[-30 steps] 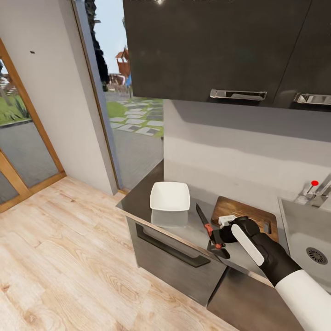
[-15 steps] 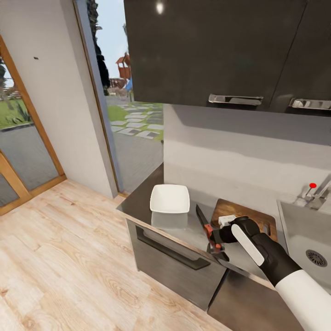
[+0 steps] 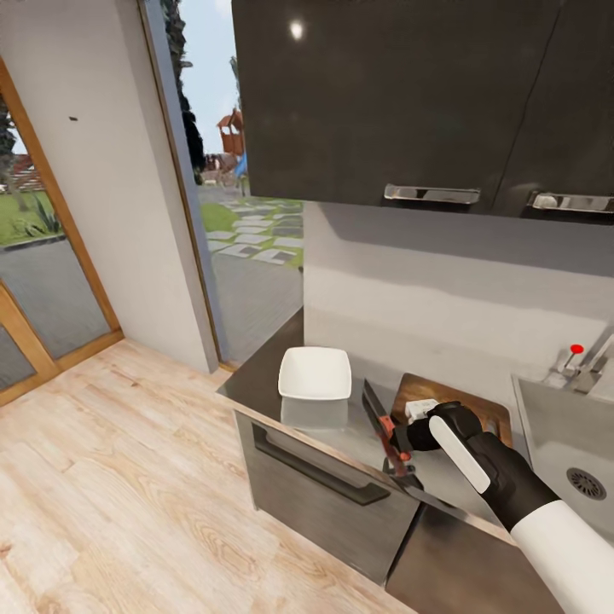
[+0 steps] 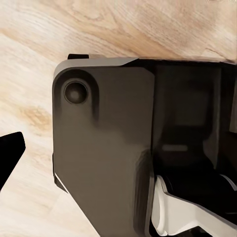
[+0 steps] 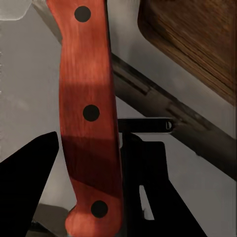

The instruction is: In the kitchen, take the Vidalia onion out of the sink, dice it on the chopping board with the paring knife, put the diced onion into the bowl on the countertop, then place both the paring knife and the chopping board into the sink.

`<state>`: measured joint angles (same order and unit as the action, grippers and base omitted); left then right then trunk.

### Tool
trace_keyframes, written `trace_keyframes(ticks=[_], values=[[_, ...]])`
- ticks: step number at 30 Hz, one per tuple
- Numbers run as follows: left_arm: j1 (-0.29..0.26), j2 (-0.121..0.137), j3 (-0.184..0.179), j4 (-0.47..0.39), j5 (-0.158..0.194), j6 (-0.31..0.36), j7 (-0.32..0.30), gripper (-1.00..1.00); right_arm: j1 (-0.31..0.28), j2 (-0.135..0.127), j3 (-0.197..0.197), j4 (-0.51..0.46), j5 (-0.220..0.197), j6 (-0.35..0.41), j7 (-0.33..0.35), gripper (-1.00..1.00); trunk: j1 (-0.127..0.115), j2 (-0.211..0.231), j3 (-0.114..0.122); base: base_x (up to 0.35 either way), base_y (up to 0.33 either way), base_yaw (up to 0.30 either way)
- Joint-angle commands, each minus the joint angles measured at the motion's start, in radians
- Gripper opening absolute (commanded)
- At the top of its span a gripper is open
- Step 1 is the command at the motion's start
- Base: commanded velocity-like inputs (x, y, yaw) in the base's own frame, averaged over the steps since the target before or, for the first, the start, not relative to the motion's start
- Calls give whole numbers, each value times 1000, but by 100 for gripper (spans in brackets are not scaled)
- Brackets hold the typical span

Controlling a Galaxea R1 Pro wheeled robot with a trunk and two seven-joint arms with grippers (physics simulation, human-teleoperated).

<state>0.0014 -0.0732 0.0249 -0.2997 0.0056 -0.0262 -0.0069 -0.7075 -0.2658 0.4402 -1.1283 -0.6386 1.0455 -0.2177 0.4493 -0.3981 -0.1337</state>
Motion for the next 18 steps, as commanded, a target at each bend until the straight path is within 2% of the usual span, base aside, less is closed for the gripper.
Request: trace_keyframes(ticks=[1,18], values=[[0,0,3,-1,1,-1,-1,100,-1,-1,3,-1,-11,2,-11,-100,1,-2,0,0,0,0],[0,0,3,-1,1,-1,-1,100,-1,-1,4,-2,-11,2,-11,-100,1,-2,27,0,0,0]])
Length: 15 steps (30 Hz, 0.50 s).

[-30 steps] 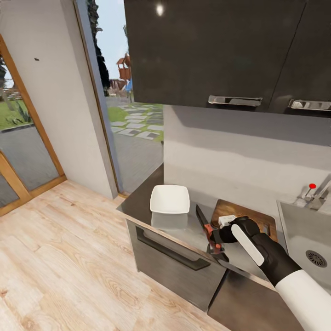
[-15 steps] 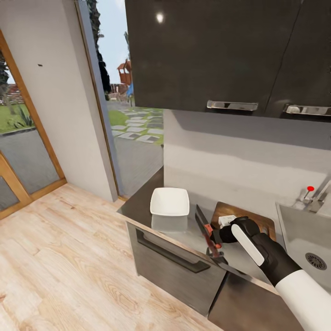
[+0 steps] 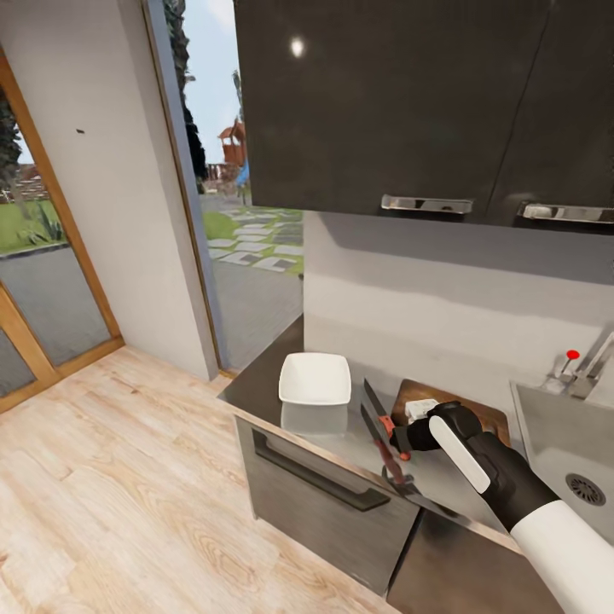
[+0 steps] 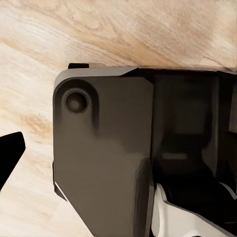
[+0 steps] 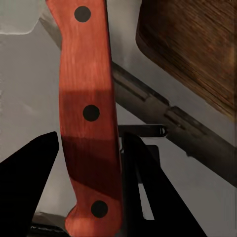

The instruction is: In the kitchen, take the Vidalia onion out of the sink, dice it on the chopping board with the paring knife, put the diced onion into the bowl on the countertop, then place both the paring knife and the chopping board into the sink.

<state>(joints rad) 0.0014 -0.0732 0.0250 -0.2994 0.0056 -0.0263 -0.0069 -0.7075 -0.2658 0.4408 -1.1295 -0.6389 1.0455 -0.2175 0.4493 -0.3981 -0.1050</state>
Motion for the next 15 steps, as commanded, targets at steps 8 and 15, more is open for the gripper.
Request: trace_keyframes(ticks=[8,15], values=[[0,0,3,-1,1,-1,-1,100,-1,-1,3,-1,-10,2,-11,-100,1,-2,11,0,0,0],[0,0,2,-1,1,-1,-1,100,-1,-1,3,-3,-10,2,-11,-100,1,-2,22,0,0,0]])
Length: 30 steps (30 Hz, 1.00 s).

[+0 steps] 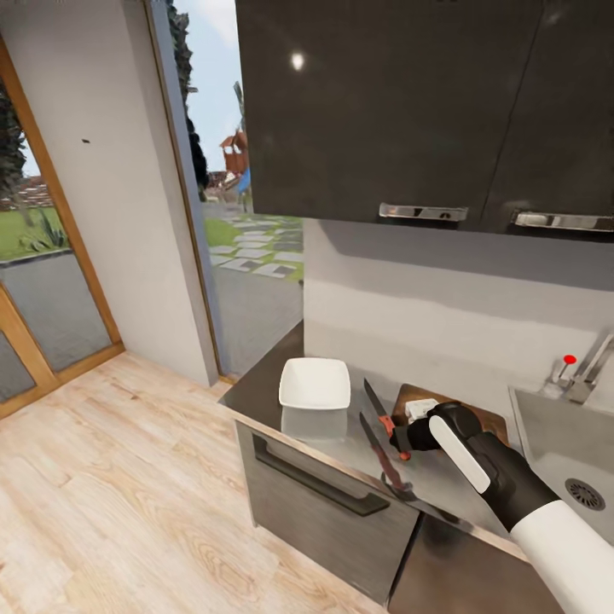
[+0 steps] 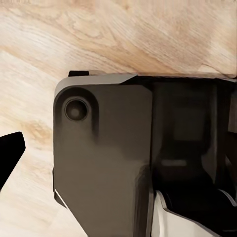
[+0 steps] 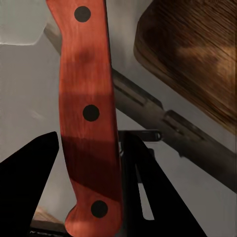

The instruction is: In the kitchen, take the Vidalia onion out of the sink, dice it on the chopping board with the paring knife, put the diced onion into the bowl on the countertop, then place both the paring knife and the chopping board into the sink.

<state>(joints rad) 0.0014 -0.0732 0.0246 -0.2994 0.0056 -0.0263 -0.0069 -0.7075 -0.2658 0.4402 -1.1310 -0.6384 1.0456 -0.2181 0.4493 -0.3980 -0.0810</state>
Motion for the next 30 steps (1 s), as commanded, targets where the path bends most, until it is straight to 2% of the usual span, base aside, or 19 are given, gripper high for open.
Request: trace_keyframes(ticks=[1,18,30], values=[[0,0,3,-2,1,-1,-1,100,-1,-1,3,-1,-10,2,-11,-100,1,-2,0,0,0,0],[0,0,3,-2,1,-1,-1,100,-1,-3,5,-4,-12,2,-10,-100,1,-2,7,0,0,-5],[0,0,3,-2,1,-1,-1,100,-1,-4,4,-6,-12,2,-12,-100,1,-2,20,0,0,-187]])
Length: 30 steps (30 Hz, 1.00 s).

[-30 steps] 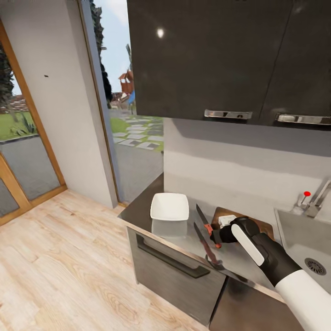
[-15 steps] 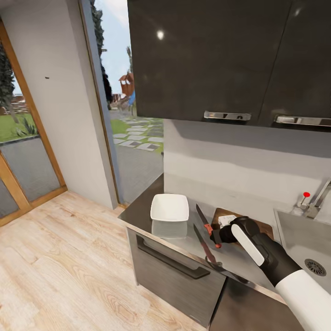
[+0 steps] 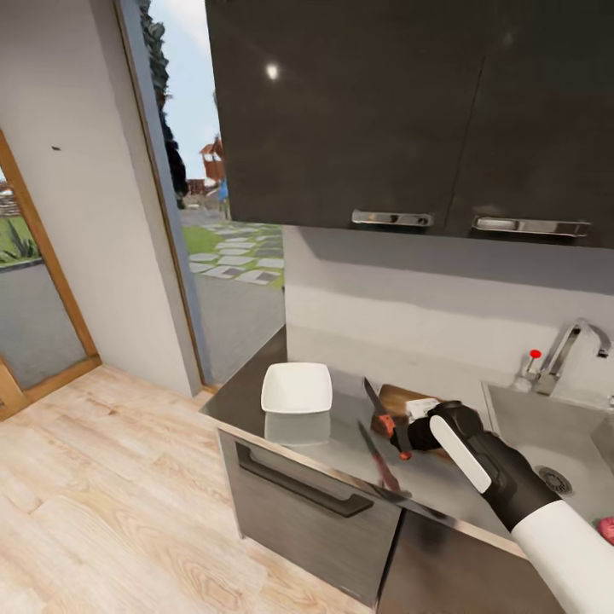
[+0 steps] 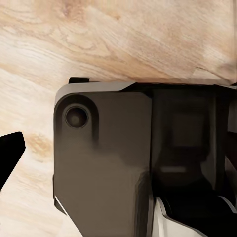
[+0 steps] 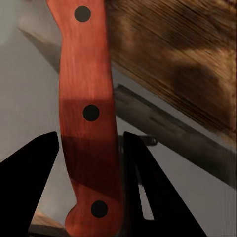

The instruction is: In the kitchen, take the Vidalia onion out of the sink, dice it on the chopping board with the paring knife, put the diced onion into the bowl on the countertop, then place both the paring knife and the chopping board into the sink.

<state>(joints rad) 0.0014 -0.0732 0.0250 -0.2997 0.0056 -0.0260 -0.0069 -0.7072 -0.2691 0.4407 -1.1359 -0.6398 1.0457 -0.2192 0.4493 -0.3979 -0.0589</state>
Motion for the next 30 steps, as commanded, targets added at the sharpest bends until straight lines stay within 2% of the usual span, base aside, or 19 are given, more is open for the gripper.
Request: trace_keyframes(ticks=[1,7,30], values=[[0,0,3,-1,1,-2,-1,100,-1,-2,-1,-1,-11,1,-11,-100,1,-2,-1,0,0,-217],[0,0,2,-1,1,-2,-1,100,-1,-10,-41,-1,-11,1,-11,-100,1,-2,7,0,0,-217],[0,0,2,-1,1,-2,-1,100,-1,-33,-46,-1,-10,1,-11,-100,1,-2,31,0,0,-245]])
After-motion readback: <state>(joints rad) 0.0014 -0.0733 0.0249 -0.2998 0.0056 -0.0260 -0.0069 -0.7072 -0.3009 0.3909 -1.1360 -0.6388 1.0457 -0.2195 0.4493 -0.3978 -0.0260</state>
